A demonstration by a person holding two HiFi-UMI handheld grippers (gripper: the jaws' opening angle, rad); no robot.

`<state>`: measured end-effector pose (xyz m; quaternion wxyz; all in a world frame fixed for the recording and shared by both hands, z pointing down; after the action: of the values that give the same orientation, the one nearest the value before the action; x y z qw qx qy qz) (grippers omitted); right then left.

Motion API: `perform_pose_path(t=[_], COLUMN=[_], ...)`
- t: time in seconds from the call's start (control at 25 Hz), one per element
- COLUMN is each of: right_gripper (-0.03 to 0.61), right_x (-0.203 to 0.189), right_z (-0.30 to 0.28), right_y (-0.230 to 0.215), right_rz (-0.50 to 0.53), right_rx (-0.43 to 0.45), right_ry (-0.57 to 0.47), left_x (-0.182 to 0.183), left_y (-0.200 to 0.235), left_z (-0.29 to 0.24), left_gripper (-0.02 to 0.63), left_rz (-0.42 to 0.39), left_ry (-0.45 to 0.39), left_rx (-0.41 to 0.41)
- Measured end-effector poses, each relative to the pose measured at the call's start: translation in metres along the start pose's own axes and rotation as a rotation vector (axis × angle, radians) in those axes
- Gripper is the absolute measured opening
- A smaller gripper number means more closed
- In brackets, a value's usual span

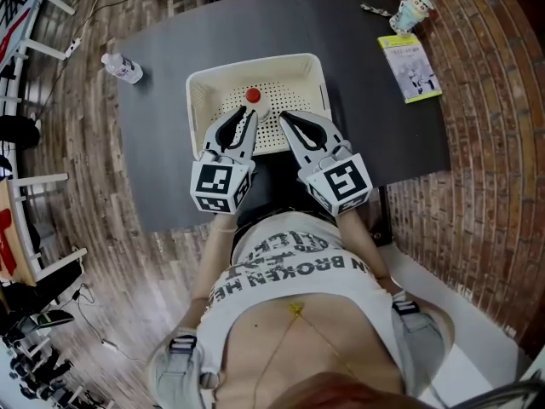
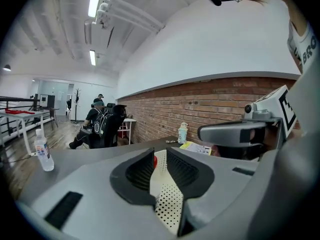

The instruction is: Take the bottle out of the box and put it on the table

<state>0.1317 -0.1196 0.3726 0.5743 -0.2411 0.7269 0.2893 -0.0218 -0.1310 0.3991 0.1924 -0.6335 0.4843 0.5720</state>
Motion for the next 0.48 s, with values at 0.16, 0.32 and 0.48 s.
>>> perform_pose_path(t=[0.16,0.32,0.48], right_gripper=[0.009,0.009,0.009], right_x=[-0.004,-0.007,-0.010], right_z=[-0.001,-0.002,-0.003], right_y=[-0.004,-0.007,-0.011], right_rz=[-0.011,-0.015,-0.034], right_rx=[-0.008,-0.013,-0.030], right_ry=[0.009,0.013,0.025], left_x=[-0.008,-0.014,-0.018], left_y=[0.009,0.018,0.023], left_z=[-0.015,-0.032,-0.047], left_gripper=[0.094,0.143,0.170], left_rz=[-0.002,-0.007,-0.025], left_ry=[0.039,0.066,0.099], left_rx=[0.015,0.037,0.044])
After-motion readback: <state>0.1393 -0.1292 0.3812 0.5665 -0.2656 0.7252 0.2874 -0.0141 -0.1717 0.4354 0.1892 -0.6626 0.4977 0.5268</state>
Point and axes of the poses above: the fingertips, and each gripper's own axes: z backward along the fingers, y to its left, x out of its top, the point moved 8 cm from there along z, backward along the fingers, and after that the axes turned 12 degrees about z, right-handed, at the moved point
